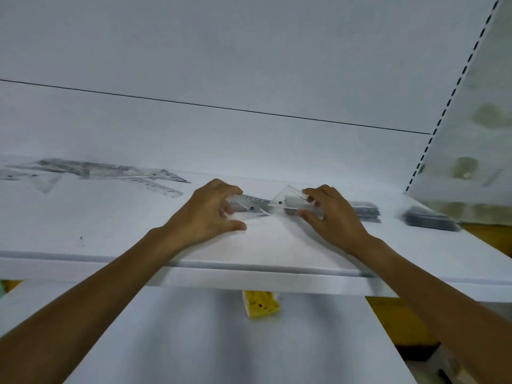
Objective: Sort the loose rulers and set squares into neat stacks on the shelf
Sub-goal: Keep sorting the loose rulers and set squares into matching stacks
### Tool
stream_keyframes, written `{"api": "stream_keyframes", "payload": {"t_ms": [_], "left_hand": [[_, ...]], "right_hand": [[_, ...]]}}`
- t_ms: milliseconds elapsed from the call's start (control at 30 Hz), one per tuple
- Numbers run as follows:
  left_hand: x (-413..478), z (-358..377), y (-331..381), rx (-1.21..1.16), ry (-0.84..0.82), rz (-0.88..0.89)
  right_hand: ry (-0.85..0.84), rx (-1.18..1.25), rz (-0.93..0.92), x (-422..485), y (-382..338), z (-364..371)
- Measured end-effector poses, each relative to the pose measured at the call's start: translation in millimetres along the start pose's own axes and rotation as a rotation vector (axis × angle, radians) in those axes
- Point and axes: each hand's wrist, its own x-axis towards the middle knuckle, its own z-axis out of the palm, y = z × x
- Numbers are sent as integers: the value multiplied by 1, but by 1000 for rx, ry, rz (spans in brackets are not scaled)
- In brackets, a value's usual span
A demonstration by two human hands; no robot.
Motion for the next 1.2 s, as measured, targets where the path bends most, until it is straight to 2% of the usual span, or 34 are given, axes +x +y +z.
{"api": "stream_keyframes", "payload": {"t_ms": [167, 300, 500, 900, 1100, 1200], "left_hand": [[0, 5, -2, 136, -53, 12], [-9, -11, -17, 208, -48, -44], [-15, -33, -40, 217, -7, -149], [-22, -49, -73, 203, 17, -227], [-19, -54, -75, 191, 40, -212], [-13, -58, -69, 174, 53, -180]], "right_hand": [[71, -2, -20, 10, 7, 1], [52, -1, -51, 31, -9, 22], [-56, 90, -65, 63, -27, 49], [-272, 292, 101, 86, -49, 80], [-225, 264, 72, 82, -52, 83], [-111, 239, 14, 74, -53, 78]]}}
